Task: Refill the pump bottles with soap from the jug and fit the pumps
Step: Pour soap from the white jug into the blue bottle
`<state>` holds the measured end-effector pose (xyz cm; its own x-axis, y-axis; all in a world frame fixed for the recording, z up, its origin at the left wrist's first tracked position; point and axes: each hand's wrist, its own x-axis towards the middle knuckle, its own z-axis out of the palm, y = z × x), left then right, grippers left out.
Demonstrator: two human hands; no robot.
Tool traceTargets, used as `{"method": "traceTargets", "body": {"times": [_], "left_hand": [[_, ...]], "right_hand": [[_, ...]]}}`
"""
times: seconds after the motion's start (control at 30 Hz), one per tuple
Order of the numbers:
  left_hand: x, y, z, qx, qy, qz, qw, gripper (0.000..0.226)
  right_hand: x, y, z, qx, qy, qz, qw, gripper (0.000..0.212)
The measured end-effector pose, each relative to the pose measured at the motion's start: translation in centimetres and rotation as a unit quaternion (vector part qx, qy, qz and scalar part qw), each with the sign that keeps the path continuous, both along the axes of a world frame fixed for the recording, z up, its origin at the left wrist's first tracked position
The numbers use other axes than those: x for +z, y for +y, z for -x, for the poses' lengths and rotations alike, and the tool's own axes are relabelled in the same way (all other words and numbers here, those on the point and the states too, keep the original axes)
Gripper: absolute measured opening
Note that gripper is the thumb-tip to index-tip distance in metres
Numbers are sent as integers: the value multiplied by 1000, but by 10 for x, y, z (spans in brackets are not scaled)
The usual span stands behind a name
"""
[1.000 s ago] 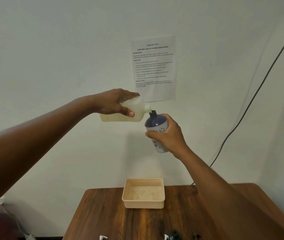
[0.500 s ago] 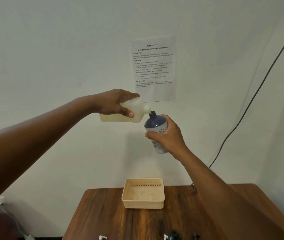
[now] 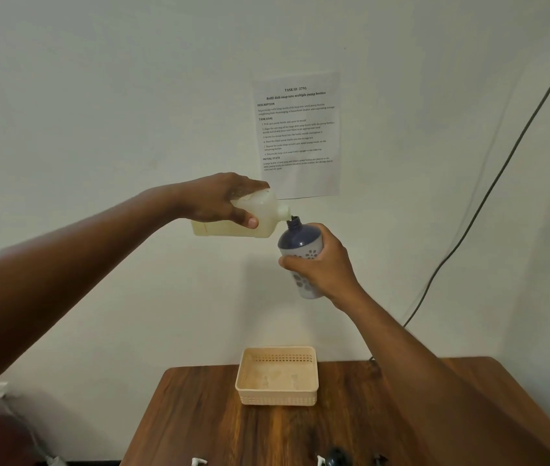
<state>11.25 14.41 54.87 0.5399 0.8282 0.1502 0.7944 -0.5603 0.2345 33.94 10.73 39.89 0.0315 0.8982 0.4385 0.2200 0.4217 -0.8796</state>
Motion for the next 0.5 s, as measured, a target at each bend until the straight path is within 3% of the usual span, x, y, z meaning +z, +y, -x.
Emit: {"method": "traceTargets", "body": {"times": [0.5], "left_hand": [[2, 3, 3, -5, 13, 4, 1000, 74]], "right_hand": [[0, 1, 1, 1, 1, -1, 1000, 60]]}}
